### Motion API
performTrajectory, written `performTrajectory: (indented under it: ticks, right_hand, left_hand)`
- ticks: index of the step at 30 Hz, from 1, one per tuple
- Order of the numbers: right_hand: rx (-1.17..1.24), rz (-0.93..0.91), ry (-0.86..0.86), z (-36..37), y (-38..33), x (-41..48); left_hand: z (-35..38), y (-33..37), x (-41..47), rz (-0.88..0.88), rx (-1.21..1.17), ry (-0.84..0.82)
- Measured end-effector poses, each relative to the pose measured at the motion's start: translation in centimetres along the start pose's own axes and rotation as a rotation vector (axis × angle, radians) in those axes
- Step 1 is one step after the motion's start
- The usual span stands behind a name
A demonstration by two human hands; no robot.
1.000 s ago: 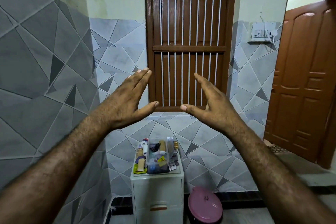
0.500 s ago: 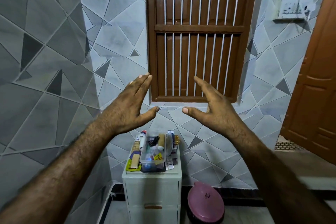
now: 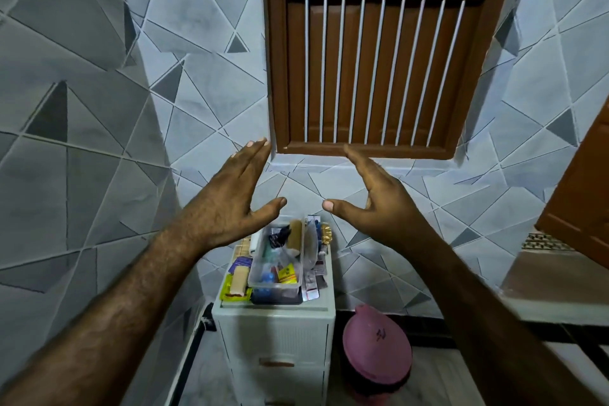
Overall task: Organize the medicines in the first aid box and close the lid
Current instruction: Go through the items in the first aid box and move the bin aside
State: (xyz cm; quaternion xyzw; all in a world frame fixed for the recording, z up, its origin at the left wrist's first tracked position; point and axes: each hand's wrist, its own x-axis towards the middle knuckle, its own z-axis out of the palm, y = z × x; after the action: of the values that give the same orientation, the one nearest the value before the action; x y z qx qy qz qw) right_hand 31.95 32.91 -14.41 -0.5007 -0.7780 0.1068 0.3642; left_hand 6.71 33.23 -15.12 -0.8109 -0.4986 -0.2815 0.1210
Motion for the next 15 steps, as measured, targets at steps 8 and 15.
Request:
performTrajectory:
  ticks: [8,15]
  right_hand:
    - [-0.001,0.036,-0.056,5.4,3.5,6.5]
    - [0.06,0.1,-0.075,10.3,5.5,10.5]
  left_hand:
    - [6.1,-6.2,3.4,-0.036,-0.1,-0.048]
    - [11.1,-11.8,4.6,-0.049,-0.174,-0.111]
